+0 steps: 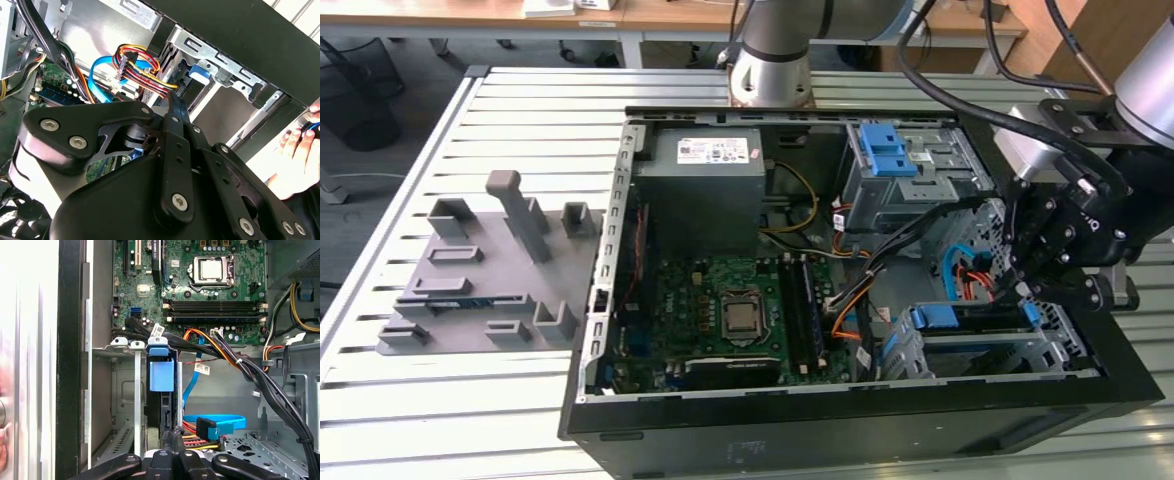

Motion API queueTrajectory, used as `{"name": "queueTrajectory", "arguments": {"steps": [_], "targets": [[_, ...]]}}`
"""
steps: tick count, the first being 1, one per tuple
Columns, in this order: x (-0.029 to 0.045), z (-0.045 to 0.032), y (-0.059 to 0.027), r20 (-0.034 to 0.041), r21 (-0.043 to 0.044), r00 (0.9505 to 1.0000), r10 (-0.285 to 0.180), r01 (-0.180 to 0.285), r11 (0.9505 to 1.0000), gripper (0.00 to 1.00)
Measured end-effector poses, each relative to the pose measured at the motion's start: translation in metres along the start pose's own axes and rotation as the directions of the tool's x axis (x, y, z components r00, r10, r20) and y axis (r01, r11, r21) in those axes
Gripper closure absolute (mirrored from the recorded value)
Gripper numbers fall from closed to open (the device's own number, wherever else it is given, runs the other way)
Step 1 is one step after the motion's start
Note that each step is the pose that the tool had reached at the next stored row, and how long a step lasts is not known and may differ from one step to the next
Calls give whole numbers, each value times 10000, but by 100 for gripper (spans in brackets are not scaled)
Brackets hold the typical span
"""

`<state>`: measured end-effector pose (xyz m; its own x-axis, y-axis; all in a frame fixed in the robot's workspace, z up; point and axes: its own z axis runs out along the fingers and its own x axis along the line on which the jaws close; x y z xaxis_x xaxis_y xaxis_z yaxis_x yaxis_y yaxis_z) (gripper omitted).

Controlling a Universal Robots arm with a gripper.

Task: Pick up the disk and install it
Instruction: 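Insert the second disk wire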

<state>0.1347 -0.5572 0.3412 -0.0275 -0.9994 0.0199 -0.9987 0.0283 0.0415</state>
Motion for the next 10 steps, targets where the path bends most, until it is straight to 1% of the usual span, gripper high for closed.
{"name": "queueTrajectory", "arguments": {"steps": [3,7,10], "targets": [[1,-3,5,9,46,10000,2,-2,10000,89],[1,-62,8,26,64,10000,1,-1,10000,89],[2,-66,33,29,79,10000,1,-2,10000,89]]}}
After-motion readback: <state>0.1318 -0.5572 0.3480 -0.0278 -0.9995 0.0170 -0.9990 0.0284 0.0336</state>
